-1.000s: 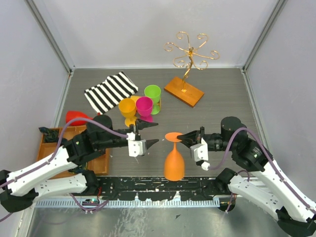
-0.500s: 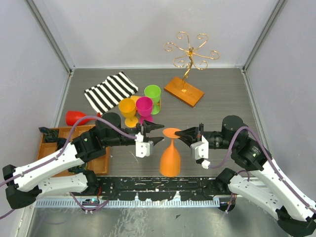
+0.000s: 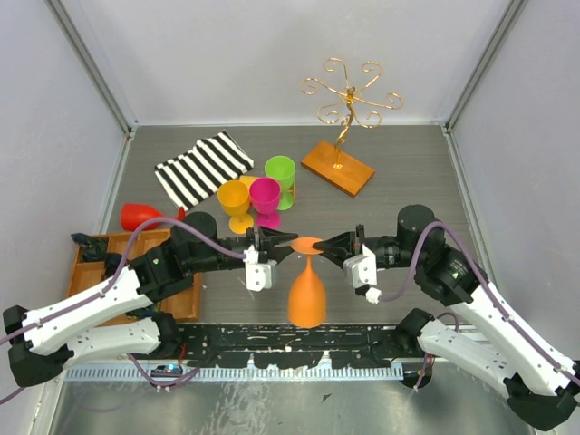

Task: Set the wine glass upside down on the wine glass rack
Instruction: Adjust the wine glass.

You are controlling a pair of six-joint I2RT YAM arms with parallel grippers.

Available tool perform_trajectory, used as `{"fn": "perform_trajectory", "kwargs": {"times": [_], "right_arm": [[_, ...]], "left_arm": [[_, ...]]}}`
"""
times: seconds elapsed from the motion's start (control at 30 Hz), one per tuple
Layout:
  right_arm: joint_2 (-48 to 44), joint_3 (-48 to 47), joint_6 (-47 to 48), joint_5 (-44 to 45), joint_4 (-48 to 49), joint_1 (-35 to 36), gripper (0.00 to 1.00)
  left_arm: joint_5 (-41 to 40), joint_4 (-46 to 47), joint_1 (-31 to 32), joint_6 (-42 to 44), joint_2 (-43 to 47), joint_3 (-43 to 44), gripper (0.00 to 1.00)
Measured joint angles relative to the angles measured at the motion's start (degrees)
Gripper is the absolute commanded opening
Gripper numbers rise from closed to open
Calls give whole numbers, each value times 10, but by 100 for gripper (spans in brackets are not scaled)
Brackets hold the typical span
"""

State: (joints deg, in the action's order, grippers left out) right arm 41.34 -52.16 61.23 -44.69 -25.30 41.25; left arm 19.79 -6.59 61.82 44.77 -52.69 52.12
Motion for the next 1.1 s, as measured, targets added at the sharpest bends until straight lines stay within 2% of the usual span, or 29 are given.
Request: {"fn": "perform_trajectory", "kwargs": {"times": [0.2,0.4,0.67,0.83,0.97,1.1], "right_arm": [[18,-1,-5,-15,19,0,1],[29,-3,-14,-25,30,0,1],[32,-7,-19,-31,34,0,3],[33,-7,-28,-35,39,0,11],[33,-8,-33,-36,46,0,24],[29,-8,-38,-33,47,0,31]], "left_arm": [[5,-2,0,0,5,0,32],[17,-5,0,0,5,0,26],[33,-7,0,0,7,0,13],[35,-10,0,3,12,0,0],[36,-12,0,5,13,0,0],[31,-12,1,7,18,-1,0]]}}
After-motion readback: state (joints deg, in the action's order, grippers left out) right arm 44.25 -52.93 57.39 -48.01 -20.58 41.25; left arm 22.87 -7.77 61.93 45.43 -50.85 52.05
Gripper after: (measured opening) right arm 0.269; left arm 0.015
